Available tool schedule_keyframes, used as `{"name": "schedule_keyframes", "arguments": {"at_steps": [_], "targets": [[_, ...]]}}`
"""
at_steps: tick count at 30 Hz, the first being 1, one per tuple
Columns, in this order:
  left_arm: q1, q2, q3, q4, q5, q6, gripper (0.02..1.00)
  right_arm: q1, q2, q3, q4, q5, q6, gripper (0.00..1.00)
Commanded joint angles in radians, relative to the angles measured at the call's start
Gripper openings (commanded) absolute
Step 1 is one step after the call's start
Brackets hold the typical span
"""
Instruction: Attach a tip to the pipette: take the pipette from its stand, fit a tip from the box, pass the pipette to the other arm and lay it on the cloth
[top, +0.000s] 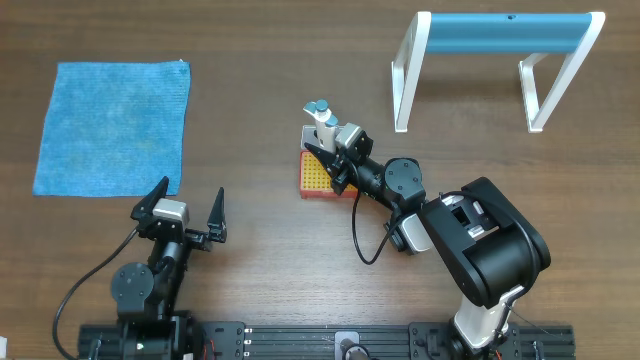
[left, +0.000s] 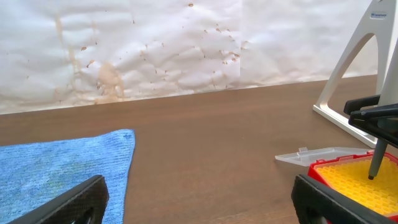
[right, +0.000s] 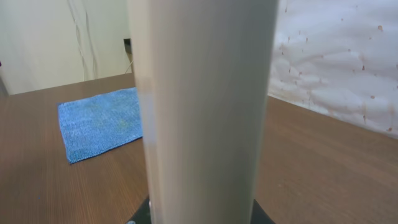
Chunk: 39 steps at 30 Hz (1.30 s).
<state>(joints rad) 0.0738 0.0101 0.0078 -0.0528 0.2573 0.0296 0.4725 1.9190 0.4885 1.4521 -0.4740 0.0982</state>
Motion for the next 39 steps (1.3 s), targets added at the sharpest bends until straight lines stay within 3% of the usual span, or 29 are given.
{"name": "schedule_keyframes", "arguments": {"at_steps": [1,31,36,39], "targets": [[-0.002,-0.005,-0.002,-0.007,-0.011,0.012,0.950,0.007,0.011,0.015,0.008,-0.009,-0.010,0.080],[-0.002,-0.005,-0.002,-0.007,-0.011,0.012,0.950,0.011,0.023,-0.023,-0.159,-0.008,-0.042,0.080],[-0.002,-0.005,-0.002,-0.007,-0.011,0.012,0.950,0.011,0.072,-0.034,-0.146,-0.008,-0.060,0.080],[-0.002,-0.005,-0.002,-0.007,-0.011,0.012,0.950,0.011,0.175,-0.033,-0.031,-0.008,-0.059,0.080]]}}
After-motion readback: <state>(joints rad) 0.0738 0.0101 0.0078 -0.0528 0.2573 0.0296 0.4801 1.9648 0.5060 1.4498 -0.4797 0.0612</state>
